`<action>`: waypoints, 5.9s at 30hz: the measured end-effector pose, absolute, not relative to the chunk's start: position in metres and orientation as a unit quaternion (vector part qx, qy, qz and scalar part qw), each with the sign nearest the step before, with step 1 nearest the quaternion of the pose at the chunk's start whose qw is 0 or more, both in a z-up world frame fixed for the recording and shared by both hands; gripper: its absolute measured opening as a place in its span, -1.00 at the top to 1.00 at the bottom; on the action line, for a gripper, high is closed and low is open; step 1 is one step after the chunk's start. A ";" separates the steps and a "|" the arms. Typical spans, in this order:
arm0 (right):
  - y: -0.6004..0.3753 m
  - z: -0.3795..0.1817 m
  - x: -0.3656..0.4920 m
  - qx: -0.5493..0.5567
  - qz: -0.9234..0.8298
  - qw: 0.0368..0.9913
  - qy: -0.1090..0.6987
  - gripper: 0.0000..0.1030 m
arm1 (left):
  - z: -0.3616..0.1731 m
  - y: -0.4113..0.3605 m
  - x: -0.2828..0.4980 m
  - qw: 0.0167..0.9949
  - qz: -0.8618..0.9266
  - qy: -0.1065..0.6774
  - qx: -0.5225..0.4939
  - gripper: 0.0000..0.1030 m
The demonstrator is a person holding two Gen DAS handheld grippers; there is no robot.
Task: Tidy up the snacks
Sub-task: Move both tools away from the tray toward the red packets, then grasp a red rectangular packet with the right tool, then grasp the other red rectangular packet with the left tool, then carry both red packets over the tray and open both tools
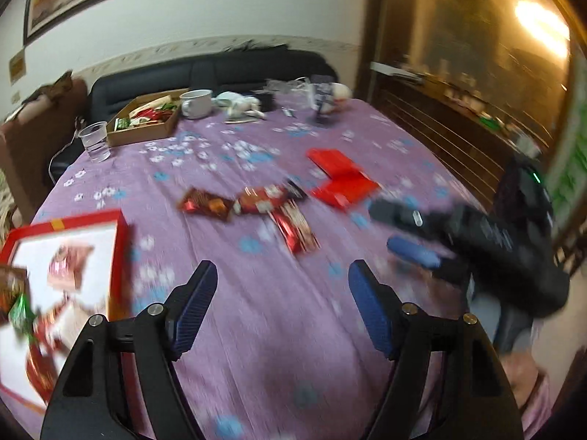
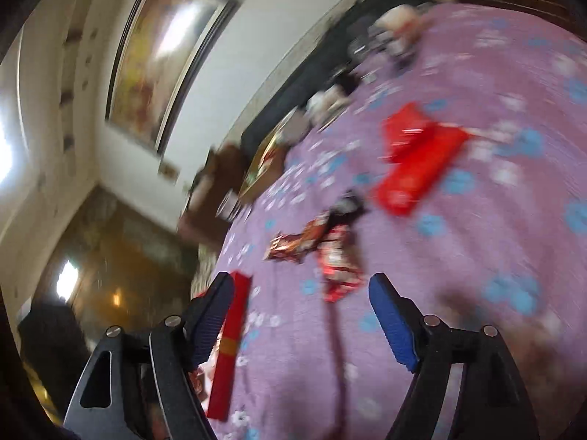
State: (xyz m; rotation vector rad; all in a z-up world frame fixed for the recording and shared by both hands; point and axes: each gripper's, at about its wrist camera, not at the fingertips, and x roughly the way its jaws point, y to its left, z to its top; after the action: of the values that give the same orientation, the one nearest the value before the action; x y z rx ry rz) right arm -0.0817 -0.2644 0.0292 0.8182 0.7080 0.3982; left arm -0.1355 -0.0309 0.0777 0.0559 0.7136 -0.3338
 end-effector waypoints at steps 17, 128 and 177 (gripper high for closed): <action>-0.180 0.104 -0.278 0.308 0.200 0.890 0.272 -0.66 | 0.090 0.059 -0.313 0.937 -0.167 0.307 0.006 -0.63; -0.368 0.017 0.085 0.200 0.000 0.837 0.509 -0.18 | 0.014 -0.220 0.070 0.759 -0.359 0.380 0.387 -0.67; -0.302 0.014 0.084 0.057 -0.070 0.864 0.495 0.04 | 0.042 0.019 -0.080 0.877 -0.204 0.433 -0.040 0.07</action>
State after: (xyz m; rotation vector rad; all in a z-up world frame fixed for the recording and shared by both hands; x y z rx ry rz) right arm 0.0842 -0.3022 0.0137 0.1191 1.0383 -0.1462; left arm -0.0798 0.0194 0.0425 -0.0831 0.9027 -0.4265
